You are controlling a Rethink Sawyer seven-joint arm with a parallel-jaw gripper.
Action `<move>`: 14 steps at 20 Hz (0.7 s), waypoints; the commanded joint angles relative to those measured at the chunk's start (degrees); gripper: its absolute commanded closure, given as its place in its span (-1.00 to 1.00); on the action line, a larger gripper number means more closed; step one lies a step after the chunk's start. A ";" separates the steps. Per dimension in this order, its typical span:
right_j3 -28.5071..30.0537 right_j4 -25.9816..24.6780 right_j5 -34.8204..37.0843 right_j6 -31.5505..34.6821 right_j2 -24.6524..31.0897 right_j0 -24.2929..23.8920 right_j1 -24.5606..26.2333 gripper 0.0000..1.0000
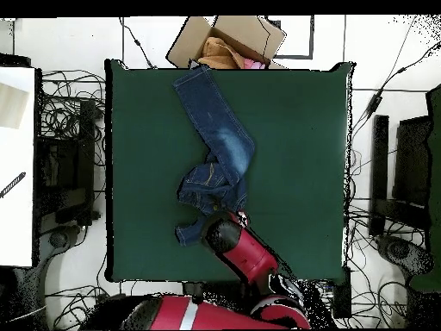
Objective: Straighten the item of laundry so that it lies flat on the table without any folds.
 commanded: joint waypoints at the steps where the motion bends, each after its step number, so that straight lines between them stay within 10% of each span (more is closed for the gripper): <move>1: -6.55 2.59 -1.84 20.09 5.12 1.14 1.91 -1.00; 14: -7.54 4.62 2.55 19.89 1.56 4.40 1.00 -1.00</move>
